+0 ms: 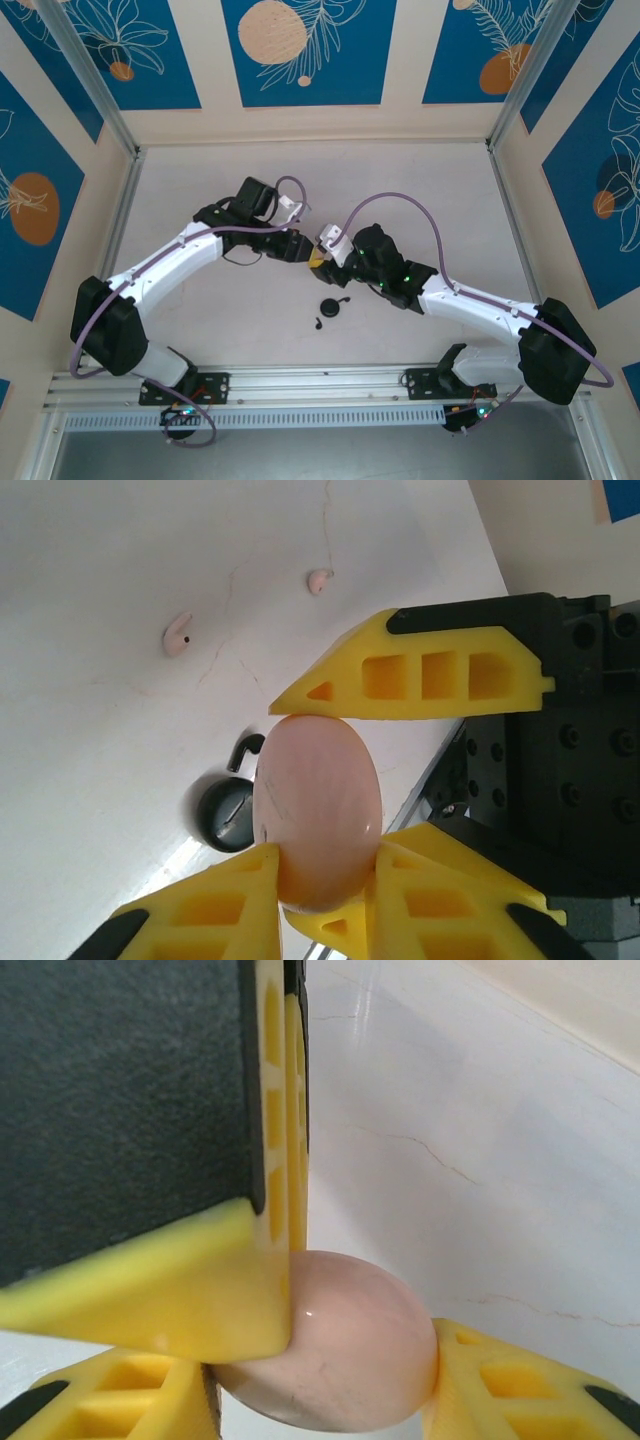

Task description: Insert wireless bluetooth earbuds into charging case

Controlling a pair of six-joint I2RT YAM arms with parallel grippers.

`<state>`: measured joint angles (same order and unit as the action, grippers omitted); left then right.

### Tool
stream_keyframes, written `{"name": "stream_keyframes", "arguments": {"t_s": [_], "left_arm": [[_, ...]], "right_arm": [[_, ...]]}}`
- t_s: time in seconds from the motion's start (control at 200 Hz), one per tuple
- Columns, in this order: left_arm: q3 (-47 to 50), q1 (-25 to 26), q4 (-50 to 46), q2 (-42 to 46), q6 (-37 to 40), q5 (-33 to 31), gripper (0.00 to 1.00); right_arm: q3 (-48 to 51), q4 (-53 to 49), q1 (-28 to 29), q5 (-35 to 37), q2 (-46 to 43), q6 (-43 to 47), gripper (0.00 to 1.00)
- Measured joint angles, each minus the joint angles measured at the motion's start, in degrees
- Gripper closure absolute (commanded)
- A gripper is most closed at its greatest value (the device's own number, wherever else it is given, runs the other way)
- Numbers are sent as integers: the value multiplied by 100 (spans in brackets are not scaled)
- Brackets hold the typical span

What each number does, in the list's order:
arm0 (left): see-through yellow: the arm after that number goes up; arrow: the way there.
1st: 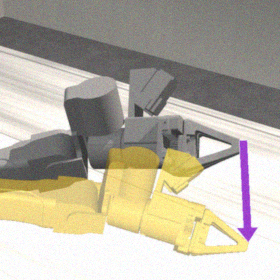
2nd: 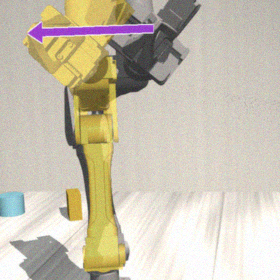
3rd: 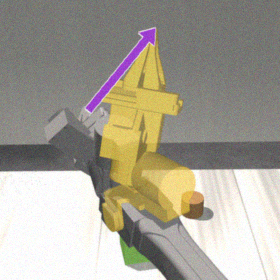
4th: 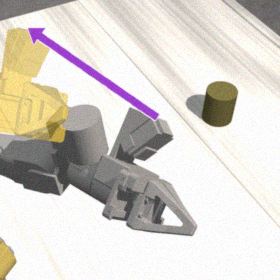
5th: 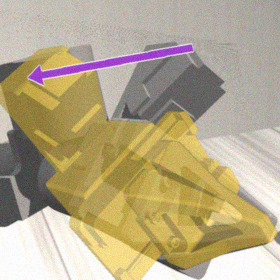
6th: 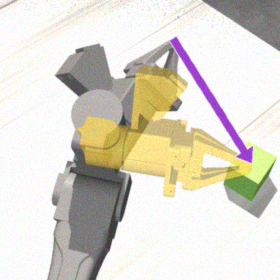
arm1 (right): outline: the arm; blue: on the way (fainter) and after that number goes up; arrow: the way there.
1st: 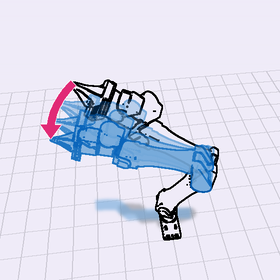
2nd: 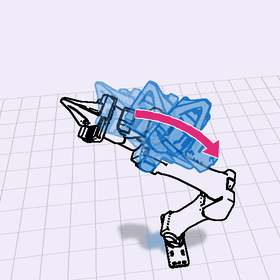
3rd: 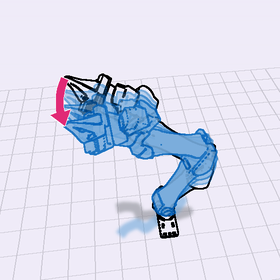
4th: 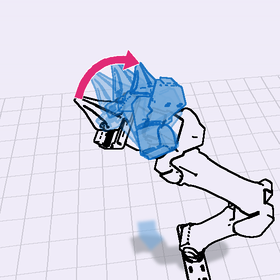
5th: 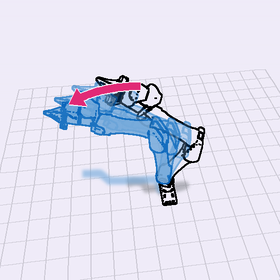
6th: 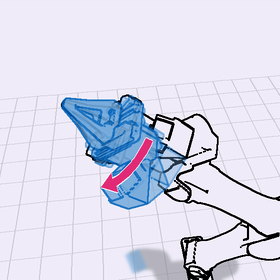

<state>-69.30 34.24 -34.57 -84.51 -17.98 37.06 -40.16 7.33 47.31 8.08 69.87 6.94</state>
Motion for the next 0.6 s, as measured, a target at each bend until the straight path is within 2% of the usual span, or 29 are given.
{"name": "stream_keyframes", "arguments": {"t_s": [0.055,0.155,0.265,0.41,0.6], "left_arm": [[0,0,0,0,48,2,80],[0,0,7,0,164,4,80],[4,-37,7,0,343,48,82],[85,-149,133,2,603,98,84],[212,-243,372,2,994,111,85]], "right_arm": [[0,2,0,9,0,2,52],[0,20,7,26,0,0,39],[0,125,9,59,-9,-42,31],[39,122,-127,-122,-208,-157,29],[205,85,-614,-929,-772,-302,31]]}}
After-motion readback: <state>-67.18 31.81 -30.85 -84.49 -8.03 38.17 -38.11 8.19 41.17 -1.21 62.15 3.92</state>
